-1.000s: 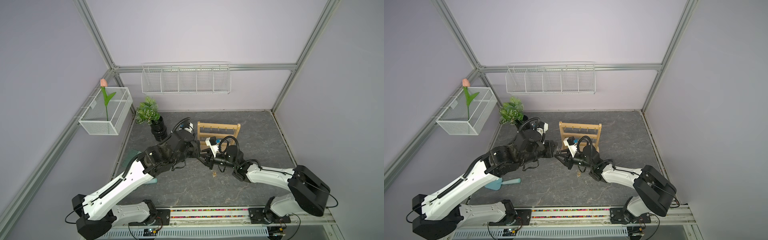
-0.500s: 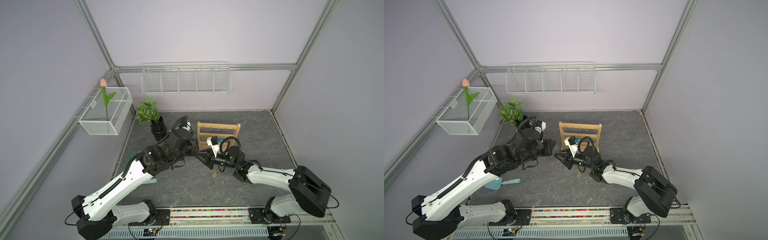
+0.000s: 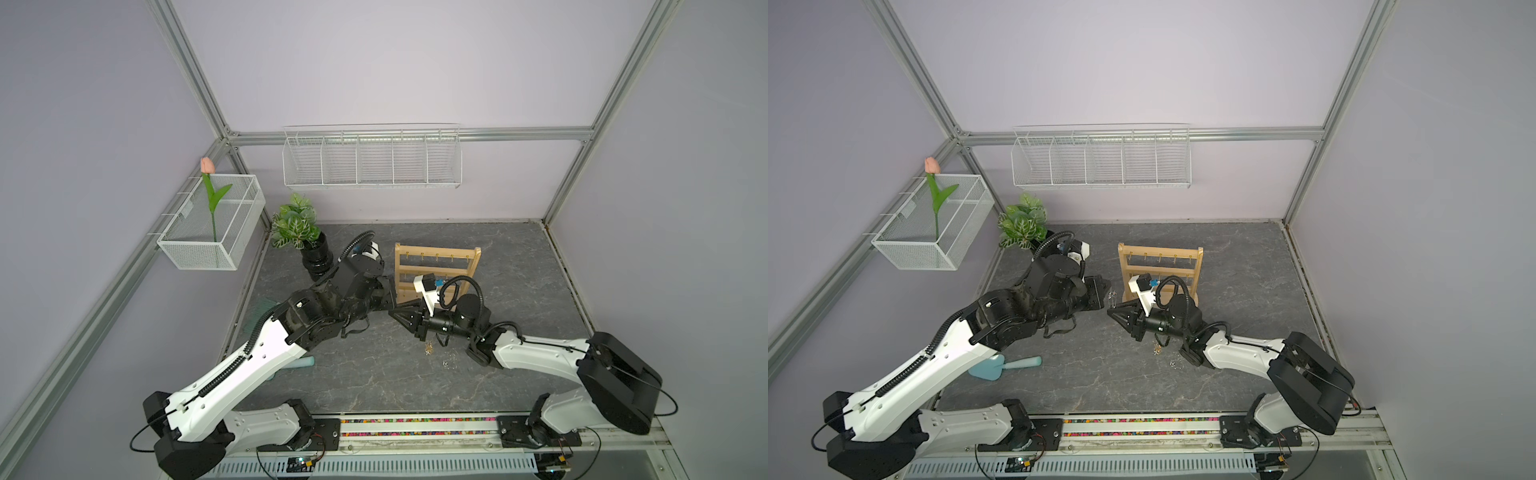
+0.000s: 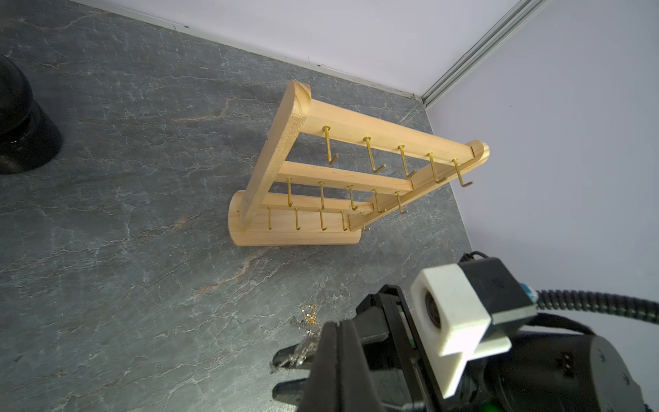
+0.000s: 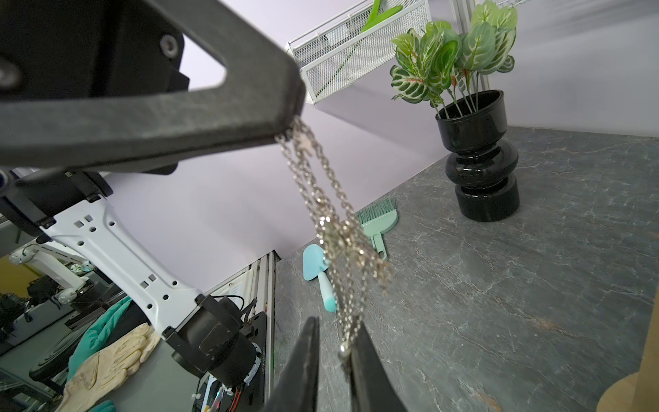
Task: Hang the necklace on the jewelry display stand
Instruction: Pick up the necklace from the center of the board.
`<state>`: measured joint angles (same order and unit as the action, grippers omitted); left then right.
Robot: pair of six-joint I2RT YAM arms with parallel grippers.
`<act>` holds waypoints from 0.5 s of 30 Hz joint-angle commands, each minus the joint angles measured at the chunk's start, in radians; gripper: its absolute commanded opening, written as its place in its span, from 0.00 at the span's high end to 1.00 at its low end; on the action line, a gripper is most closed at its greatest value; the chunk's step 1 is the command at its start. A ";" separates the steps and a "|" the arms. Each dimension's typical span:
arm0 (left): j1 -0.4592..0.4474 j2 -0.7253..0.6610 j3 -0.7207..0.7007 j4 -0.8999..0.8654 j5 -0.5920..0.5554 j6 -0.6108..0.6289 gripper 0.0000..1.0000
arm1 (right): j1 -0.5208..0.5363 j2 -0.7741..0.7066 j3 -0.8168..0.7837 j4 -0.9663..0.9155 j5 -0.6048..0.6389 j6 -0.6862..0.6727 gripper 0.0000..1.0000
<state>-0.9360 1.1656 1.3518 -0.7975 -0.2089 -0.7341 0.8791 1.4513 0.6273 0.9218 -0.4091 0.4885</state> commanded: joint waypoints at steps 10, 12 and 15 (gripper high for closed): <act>0.009 0.011 -0.029 0.018 0.011 -0.031 1.00 | 0.011 -0.002 -0.011 0.072 -0.002 0.036 0.92; 0.009 0.011 -0.030 0.020 0.014 -0.033 1.00 | 0.011 0.002 -0.011 0.077 -0.002 0.040 0.92; 0.009 0.012 -0.030 0.023 0.019 -0.034 1.00 | 0.011 0.016 -0.005 0.086 -0.004 0.048 0.90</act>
<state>-0.9337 1.1725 1.3357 -0.7906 -0.1978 -0.7490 0.8818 1.4532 0.6273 0.9493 -0.4091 0.5182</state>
